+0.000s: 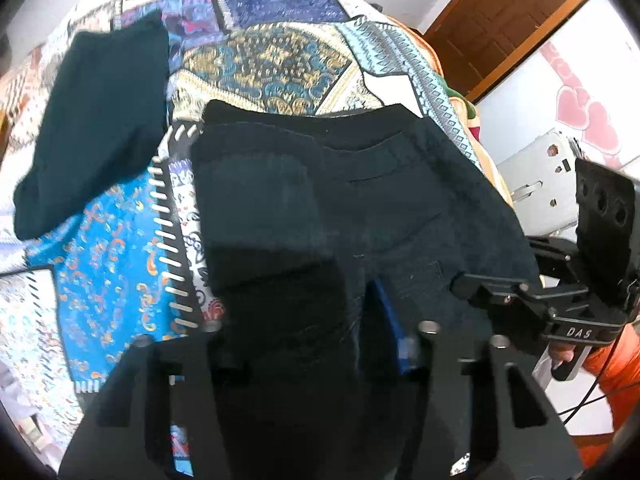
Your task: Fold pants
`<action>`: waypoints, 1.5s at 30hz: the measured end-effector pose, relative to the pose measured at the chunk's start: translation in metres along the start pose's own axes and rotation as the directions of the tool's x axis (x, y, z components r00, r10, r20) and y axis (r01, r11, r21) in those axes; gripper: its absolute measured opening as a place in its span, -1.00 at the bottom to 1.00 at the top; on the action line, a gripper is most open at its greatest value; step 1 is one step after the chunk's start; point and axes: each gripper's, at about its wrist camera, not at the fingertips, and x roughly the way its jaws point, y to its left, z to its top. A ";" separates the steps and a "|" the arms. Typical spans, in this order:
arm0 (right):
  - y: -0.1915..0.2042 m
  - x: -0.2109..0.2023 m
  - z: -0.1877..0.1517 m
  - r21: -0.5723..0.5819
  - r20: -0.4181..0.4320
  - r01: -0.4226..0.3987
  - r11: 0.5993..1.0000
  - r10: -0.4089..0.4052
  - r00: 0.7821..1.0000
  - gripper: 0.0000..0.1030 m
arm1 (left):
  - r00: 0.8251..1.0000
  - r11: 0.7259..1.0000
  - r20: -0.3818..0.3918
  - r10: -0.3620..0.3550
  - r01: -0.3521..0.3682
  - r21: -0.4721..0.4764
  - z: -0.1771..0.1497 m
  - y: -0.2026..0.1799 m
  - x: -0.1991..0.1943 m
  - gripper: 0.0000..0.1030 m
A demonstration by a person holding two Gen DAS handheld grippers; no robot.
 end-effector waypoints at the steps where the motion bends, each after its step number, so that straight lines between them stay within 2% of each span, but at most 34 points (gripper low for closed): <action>1: 0.003 -0.003 0.002 -0.010 0.008 0.002 1.000 -0.002 1.000 -0.56 | 1.000 1.000 0.018 0.012 -0.012 0.012 0.000 -0.002 -0.007 -0.21; 3: 0.010 -0.010 0.005 -0.027 0.028 0.005 1.000 -0.004 1.000 -0.57 | 0.999 0.999 0.049 0.022 -0.023 0.030 0.002 -0.003 -0.017 -0.39; 9: 0.038 -0.034 0.022 -0.115 0.110 0.034 0.993 -0.021 0.994 -0.59 | 0.989 0.998 0.143 0.035 -0.042 0.052 0.001 -0.006 -0.056 -0.45; 13: 0.056 -0.045 0.041 -0.160 0.159 0.042 0.986 -0.016 0.987 -0.59 | 0.973 0.997 0.226 0.053 -0.065 0.045 0.005 -0.004 -0.087 -0.45; 17: 0.076 -0.048 0.064 -0.218 0.204 0.049 0.975 -0.003 0.979 -0.59 | 0.945 0.995 0.317 0.080 -0.094 0.031 0.010 0.007 -0.122 -0.45; 23: 0.108 -0.038 0.107 -0.301 0.254 0.046 0.953 0.033 0.967 -0.59 | 0.894 0.988 0.425 0.143 -0.152 -0.014 0.026 0.041 -0.166 -0.45; 28: 0.129 -0.013 0.143 -0.351 0.271 0.041 0.935 0.059 0.961 -0.60 | 0.858 0.980 0.473 0.198 -0.191 -0.065 0.041 0.080 -0.186 -0.45; 32: 0.137 0.018 0.174 -0.364 0.274 0.031 0.931 0.075 0.959 -0.59 | 0.833 0.968 0.493 0.251 -0.228 -0.107 0.062 0.116 -0.186 -0.45; 34: 0.138 0.032 0.181 -0.367 0.271 0.034 0.930 0.071 0.960 -0.59 | 0.832 0.965 0.489 0.263 -0.220 -0.145 0.074 0.141 -0.180 -0.45; 40: 0.128 0.088 0.213 -0.343 0.227 0.020 0.939 0.062 0.972 -0.59 | 0.847 0.957 0.456 0.272 -0.189 -0.219 0.101 0.200 -0.145 -0.45; 45: 0.105 0.144 0.229 -0.308 0.155 0.000 0.951 0.050 0.987 -0.59 | 0.878 0.946 0.389 0.279 -0.181 -0.270 0.119 0.248 -0.094 -0.45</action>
